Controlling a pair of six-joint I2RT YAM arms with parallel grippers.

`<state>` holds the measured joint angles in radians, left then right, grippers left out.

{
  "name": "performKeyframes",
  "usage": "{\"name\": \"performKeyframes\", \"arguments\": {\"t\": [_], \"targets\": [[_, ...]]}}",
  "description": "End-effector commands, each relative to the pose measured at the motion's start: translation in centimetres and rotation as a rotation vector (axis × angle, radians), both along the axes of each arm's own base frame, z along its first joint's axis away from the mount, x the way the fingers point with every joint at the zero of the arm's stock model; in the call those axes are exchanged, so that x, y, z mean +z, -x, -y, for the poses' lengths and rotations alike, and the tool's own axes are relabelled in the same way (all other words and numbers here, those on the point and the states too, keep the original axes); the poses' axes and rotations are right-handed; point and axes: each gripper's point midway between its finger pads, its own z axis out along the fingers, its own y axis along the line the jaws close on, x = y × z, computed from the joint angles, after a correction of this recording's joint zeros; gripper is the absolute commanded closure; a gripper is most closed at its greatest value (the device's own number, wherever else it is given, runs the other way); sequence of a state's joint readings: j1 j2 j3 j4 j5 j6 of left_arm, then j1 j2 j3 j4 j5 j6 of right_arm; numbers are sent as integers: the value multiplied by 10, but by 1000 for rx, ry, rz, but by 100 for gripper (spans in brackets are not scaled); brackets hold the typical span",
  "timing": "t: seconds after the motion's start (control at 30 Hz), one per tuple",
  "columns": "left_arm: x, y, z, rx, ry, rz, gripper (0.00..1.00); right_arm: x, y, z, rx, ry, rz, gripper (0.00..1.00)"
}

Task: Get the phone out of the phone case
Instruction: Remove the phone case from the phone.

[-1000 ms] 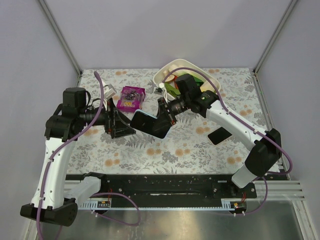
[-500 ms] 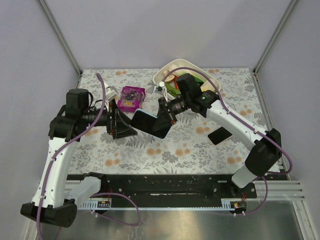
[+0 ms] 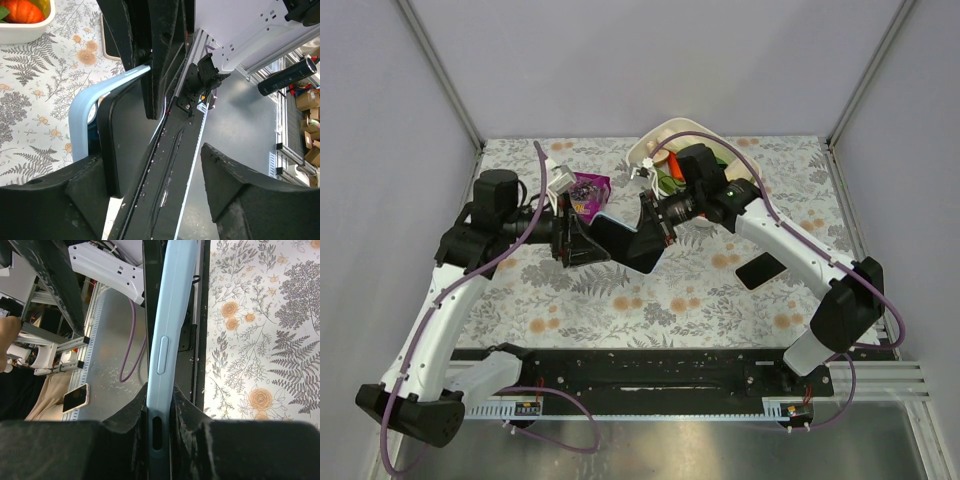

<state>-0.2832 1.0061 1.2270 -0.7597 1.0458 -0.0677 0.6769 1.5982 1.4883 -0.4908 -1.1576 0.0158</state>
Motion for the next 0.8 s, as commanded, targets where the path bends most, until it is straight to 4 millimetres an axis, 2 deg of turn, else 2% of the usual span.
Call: {"name": "performKeyframes", "arguments": {"t": [0.0,0.13,0.23,0.37,0.5,0.57,0.67,0.73,0.77], "targets": [[4,-4,23,-69,33,37,34,35,3,-7,34,-118,111,100],[-2,-10,27,-68,21,32,47,34,3,-6,33,-118,113,100],[-3,-11,30,-80,17,42,64,34,3,-7,33,-117,112,100],[-9,-13,35,-98,3,44,100,36,2,-7,26,-121,112,100],[-8,-17,35,-101,-19,117,100,28,0,-7,4,-102,107,100],[-11,-21,32,-101,-64,190,100,23,-4,-6,-18,-87,109,92],[-18,-27,25,-110,-145,256,100,18,-11,-5,-58,-67,110,71],[-25,-32,22,-131,-198,320,100,16,-17,-2,-84,-54,110,50],[-31,-33,20,-140,-231,333,100,15,-20,-2,-98,-49,112,46]]}}
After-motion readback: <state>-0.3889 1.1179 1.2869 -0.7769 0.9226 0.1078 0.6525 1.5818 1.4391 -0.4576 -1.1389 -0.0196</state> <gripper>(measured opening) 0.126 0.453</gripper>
